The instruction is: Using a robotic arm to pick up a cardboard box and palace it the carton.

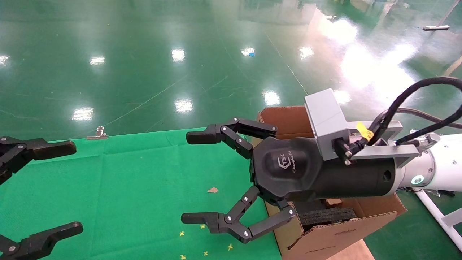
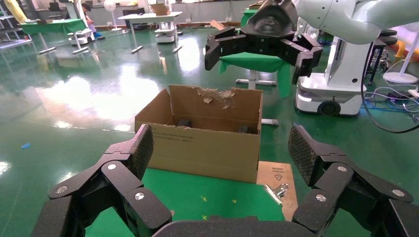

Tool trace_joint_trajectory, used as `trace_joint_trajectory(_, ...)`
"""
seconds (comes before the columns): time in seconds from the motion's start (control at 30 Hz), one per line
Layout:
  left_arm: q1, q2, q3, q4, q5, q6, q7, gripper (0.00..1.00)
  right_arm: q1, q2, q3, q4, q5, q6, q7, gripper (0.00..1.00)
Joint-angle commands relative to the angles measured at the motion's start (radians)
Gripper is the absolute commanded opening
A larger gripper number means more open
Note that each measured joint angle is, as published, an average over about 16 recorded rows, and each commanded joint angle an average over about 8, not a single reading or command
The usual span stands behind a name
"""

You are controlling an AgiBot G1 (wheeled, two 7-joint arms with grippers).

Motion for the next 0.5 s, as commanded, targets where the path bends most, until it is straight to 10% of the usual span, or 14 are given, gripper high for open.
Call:
trace_joint_trajectory(0.03,0.000,0.000,0.000,0.000,0.000,0.000,0.000,1.00,0.000,0.000,0.000,0.000,0.001,0.000,0.000,1.00)
trace_joint_trajectory(0.5,0.000,0.000,0.000,0.000,0.000,0.000,0.000,1.00,0.016,-0.002,-0.020,-0.019,-0.008,0.008,0.005,1.00)
